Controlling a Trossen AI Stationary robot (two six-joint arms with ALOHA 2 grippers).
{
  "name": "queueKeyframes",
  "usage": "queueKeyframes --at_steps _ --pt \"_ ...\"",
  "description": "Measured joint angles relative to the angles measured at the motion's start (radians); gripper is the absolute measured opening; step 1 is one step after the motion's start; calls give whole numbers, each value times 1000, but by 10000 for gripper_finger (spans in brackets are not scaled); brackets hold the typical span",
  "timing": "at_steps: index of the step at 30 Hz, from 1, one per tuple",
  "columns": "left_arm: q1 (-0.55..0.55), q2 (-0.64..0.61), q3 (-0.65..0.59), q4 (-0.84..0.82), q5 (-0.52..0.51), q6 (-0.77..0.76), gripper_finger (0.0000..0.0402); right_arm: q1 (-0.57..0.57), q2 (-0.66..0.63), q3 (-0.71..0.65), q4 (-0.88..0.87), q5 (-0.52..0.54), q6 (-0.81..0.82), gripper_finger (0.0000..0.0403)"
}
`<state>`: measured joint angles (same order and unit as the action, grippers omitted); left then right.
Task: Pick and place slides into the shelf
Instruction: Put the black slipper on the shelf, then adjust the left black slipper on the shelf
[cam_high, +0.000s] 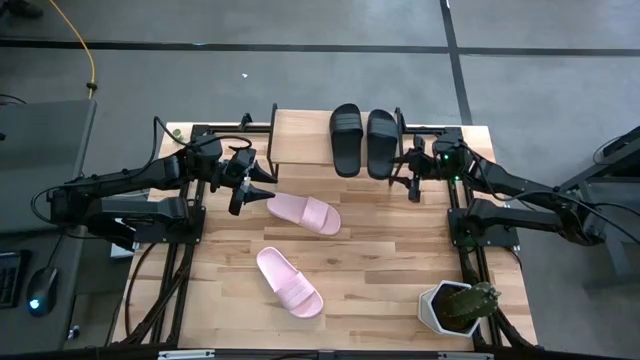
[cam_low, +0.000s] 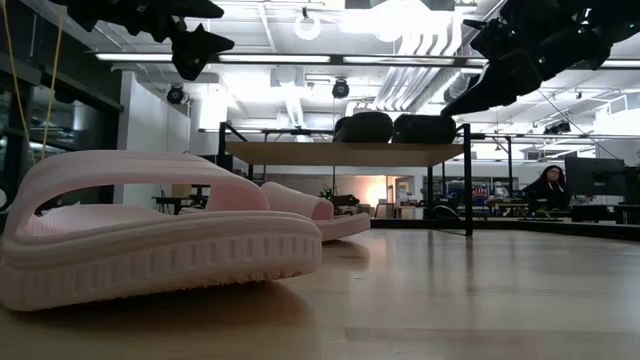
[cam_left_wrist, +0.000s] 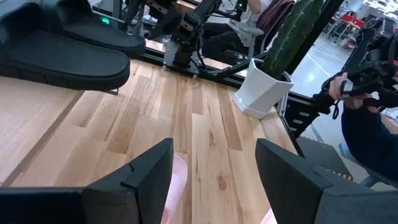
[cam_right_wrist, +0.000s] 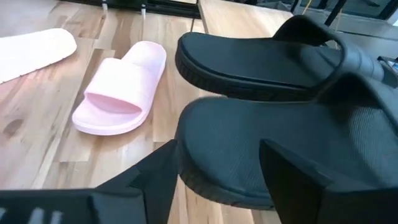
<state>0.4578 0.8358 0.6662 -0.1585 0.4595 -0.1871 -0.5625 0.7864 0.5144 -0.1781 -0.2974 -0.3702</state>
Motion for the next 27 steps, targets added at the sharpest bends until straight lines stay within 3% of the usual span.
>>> queueKeyframes --at_steps 6,10,19,27 --pt "0 0 0 0 0 0 216 0 0 0 -6 13 -4 246" --pt "0 0 0 0 0 0 216 0 -2 0 10 62 -13 248" --pt "0 0 0 7 0 1 216 3 -2 0 99 61 -12 248" --pt "0 0 0 8 0 3 216 3 -2 0 288 60 13 248"
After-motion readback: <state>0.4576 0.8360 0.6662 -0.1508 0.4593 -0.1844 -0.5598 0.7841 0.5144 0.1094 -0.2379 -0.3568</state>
